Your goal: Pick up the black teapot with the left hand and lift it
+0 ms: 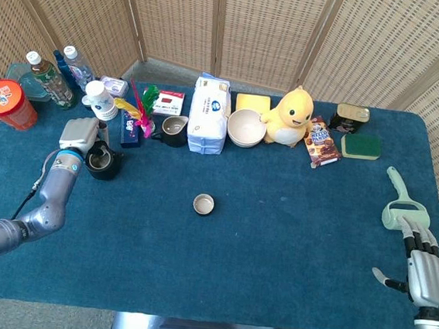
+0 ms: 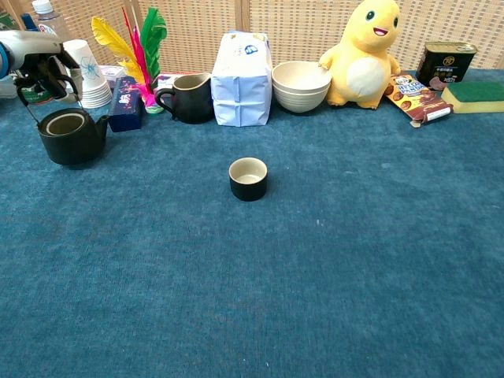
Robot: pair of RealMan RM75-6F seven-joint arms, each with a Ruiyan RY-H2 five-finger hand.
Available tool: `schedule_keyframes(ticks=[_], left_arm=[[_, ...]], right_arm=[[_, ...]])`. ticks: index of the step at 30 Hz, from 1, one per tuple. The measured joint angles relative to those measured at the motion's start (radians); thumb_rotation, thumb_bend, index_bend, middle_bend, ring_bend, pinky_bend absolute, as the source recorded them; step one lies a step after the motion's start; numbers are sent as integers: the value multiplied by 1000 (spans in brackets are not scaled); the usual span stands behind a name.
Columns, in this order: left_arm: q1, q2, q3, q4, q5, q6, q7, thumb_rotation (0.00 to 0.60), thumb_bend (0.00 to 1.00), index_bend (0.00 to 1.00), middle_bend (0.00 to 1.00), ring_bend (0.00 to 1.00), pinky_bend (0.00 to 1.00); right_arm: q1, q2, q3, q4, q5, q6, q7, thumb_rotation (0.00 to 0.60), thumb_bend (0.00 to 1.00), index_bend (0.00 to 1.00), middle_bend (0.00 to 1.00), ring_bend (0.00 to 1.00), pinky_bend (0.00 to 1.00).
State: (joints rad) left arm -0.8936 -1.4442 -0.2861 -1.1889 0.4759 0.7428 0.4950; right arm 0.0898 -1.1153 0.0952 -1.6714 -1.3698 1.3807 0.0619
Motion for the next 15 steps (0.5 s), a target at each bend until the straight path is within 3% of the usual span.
schedule_keyframes(ticks=[15], left_arm=[[52,198,15,-324,475,-17,-206,600,640,753,913,740,871]], right_arm=[[3,1,1,-1,3,-5,3,600,0,0,0,0,0]])
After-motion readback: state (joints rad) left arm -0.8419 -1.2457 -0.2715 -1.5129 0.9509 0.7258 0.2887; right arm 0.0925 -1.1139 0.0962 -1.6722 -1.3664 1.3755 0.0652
